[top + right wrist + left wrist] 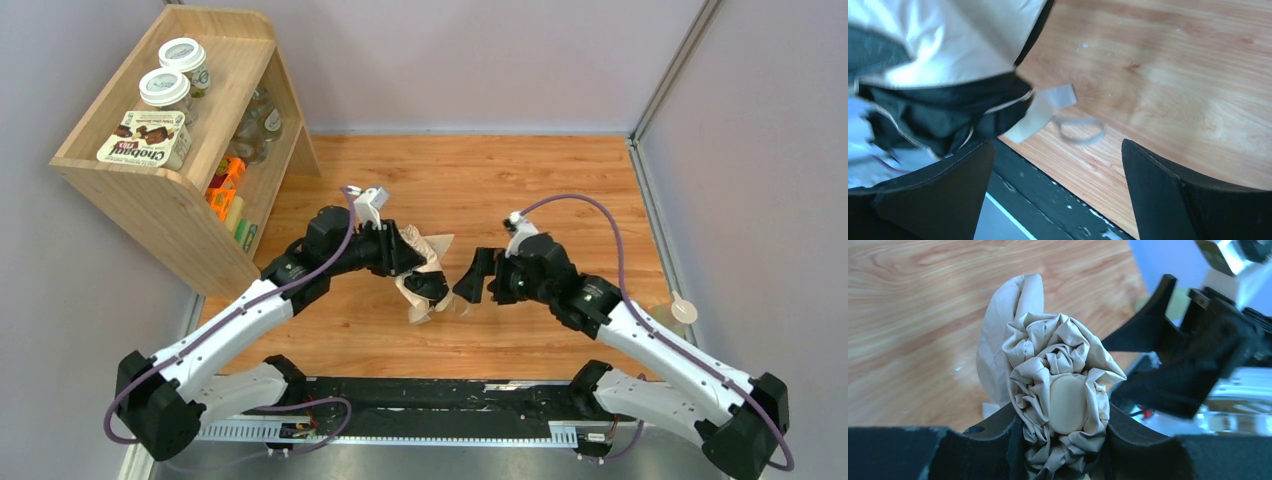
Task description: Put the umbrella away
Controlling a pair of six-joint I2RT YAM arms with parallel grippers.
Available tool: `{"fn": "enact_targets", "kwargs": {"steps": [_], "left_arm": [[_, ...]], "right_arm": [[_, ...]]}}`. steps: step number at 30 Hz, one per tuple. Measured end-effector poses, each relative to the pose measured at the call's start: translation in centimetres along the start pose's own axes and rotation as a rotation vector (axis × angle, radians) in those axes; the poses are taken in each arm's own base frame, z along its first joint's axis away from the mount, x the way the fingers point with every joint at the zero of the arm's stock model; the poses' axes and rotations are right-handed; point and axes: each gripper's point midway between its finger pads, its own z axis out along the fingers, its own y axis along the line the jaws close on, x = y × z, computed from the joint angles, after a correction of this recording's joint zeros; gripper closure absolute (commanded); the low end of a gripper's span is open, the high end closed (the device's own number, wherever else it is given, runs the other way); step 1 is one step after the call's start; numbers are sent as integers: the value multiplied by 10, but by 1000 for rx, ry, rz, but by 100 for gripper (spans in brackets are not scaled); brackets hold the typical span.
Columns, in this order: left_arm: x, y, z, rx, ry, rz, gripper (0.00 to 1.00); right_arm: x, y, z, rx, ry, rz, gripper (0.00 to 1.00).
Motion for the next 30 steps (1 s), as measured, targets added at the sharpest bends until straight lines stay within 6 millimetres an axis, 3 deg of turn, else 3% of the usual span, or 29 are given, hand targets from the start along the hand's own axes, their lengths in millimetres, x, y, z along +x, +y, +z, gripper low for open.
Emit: {"fn": "enact_targets", "kwargs": {"steps": [5, 9, 13, 16, 23, 30], "left_arm": [[-17, -27, -27, 147, -88, -114, 100], [-41, -52, -47, 274, -207, -178, 100], [-68, -71, -61, 367, -313, -228, 100], [-85, -80, -69, 420, -388, -268, 100], [-104, -73, -66, 460, -509, -379, 100], [-124, -75, -69, 506, -587, -438, 100]], "right_arm": [[-44, -19, -26, 14, -181, 352, 0], [-36, -34, -23, -23, -195, 613, 0], [-12, -21, 0, -122, -45, 828, 0], [-7, -6, 9, -209, 35, 973, 0], [-9, 32, 1, -408, 84, 1212, 3], [-22, 38, -4, -457, 37, 1287, 10]]}}
